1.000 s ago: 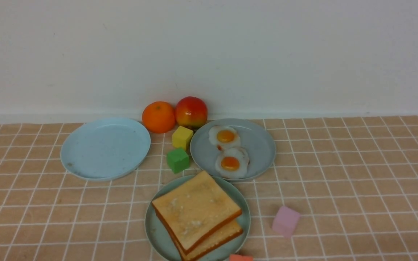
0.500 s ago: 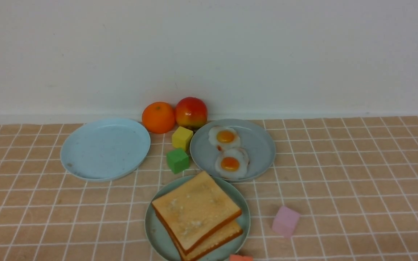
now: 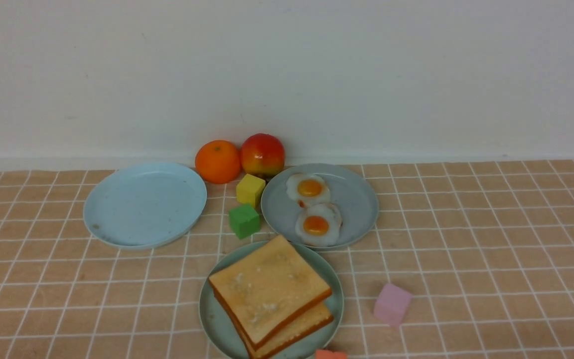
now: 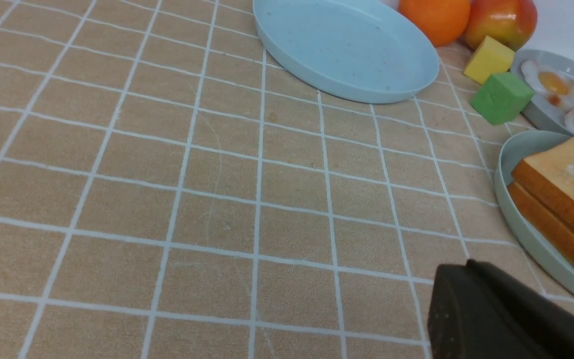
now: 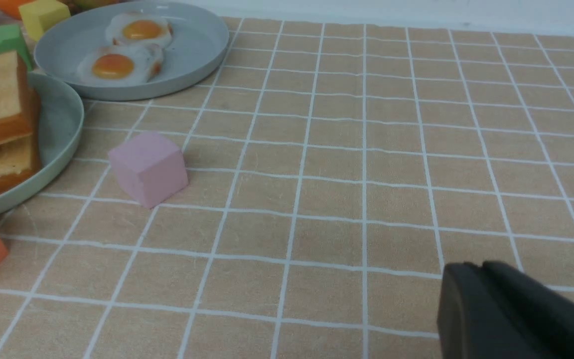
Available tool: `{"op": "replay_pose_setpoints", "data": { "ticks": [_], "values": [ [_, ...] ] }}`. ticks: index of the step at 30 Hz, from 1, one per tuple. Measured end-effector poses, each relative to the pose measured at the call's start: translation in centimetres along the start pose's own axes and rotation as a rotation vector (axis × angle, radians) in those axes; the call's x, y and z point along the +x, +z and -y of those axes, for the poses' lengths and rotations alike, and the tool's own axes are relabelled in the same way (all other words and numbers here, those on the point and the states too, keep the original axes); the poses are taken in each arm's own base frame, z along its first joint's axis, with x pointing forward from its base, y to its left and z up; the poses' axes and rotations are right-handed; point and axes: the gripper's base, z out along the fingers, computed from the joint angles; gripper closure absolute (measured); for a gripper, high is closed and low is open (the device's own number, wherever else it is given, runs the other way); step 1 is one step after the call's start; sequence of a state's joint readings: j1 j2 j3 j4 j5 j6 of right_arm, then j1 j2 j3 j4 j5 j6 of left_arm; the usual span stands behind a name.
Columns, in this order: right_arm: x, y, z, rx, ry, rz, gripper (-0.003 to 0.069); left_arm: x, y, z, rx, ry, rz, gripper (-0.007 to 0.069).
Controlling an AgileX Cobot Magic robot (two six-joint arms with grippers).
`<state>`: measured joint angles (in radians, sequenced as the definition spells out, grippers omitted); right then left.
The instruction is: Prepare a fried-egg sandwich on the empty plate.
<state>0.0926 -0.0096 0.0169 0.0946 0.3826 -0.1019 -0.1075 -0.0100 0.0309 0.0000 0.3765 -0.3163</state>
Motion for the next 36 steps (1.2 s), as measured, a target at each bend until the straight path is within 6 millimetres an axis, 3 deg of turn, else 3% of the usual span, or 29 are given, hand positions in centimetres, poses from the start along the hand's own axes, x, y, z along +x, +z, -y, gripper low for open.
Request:
{"op": "replay_pose_setpoints", "data": {
  "ticks": [36],
  "values": [
    [0.00,0.00,0.00,0.000,0.000,0.000,0.0563,0.00,0.00,0.00,0.000,0.000,0.000,0.0618]
  ]
}}
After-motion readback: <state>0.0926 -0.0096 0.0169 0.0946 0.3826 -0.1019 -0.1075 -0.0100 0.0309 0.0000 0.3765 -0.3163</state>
